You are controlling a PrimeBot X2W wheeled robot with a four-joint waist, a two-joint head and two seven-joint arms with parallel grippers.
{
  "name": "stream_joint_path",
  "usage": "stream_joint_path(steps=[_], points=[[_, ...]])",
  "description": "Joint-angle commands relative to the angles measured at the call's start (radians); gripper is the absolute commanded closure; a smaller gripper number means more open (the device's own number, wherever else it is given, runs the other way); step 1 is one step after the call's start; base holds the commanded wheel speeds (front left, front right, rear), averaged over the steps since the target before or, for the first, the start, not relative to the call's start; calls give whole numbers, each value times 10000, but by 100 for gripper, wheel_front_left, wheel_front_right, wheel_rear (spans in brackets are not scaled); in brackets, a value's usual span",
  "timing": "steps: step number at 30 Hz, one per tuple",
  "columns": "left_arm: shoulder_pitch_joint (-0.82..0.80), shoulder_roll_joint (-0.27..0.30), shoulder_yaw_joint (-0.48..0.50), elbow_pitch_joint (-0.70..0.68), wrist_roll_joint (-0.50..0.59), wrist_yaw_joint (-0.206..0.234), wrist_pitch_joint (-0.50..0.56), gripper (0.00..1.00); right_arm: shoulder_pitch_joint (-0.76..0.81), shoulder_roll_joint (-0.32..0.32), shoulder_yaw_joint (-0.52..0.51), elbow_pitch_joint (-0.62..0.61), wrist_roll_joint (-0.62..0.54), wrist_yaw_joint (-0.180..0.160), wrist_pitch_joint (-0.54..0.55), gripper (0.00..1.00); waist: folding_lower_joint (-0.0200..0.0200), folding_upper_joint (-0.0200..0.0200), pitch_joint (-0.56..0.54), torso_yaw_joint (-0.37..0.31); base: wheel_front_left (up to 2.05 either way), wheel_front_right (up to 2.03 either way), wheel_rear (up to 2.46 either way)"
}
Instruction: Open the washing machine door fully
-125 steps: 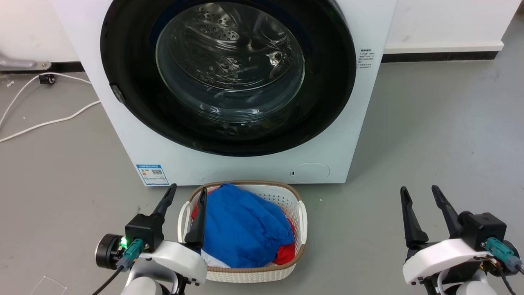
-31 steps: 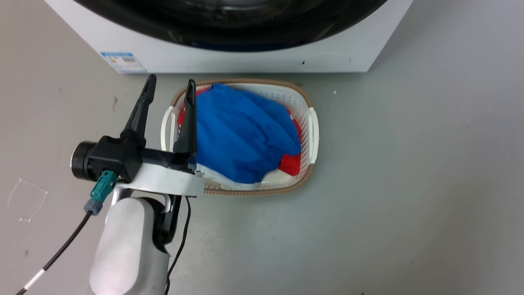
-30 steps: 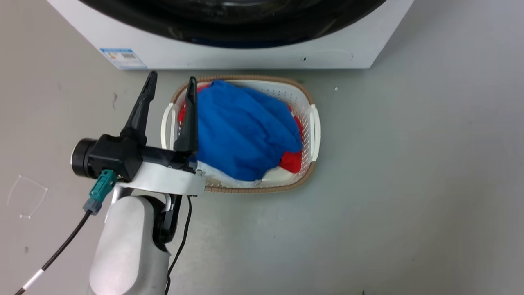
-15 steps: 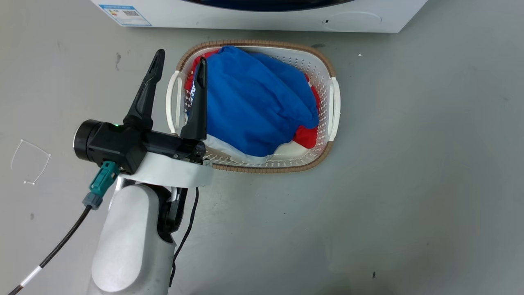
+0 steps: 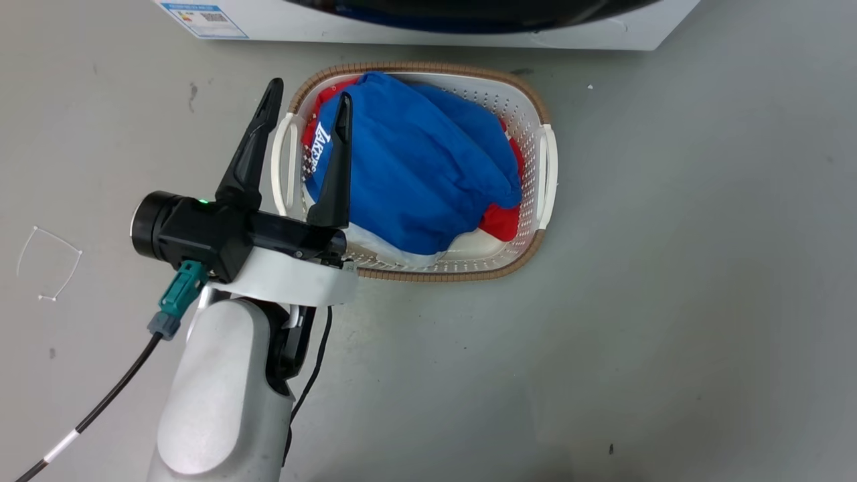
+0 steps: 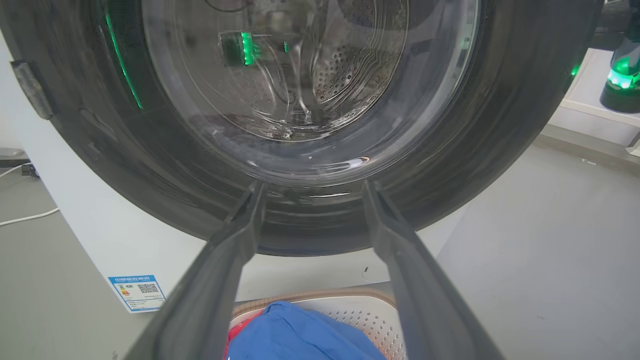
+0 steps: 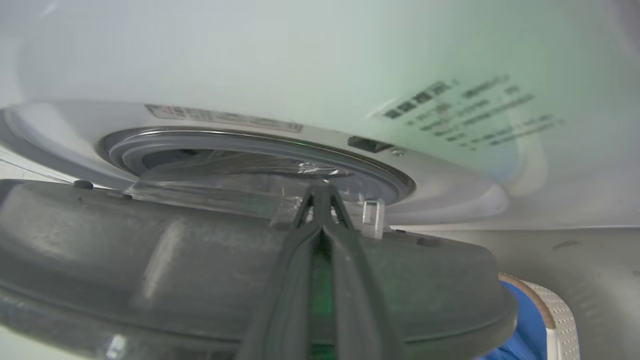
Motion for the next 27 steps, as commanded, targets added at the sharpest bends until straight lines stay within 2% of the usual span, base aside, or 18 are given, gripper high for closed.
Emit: stream_joint_path(steps=[1, 13, 27], points=[[-62, -14, -23, 51, 87, -14, -26, 0, 353, 142, 10, -29, 166, 2, 334, 100, -1, 0, -118, -53, 0, 0, 0], [335, -13, 50, 449, 36, -30, -26, 0, 1741, 538, -62, -725, 734, 4, 2230, 100, -1, 0, -988, -209, 0, 0, 0], [1524, -13, 88, 1091, -233, -2, -26, 0, 4151, 1223, 24, -1651, 774, 2, 3124, 100, -1, 0, -2988, -118, 0, 0, 0]])
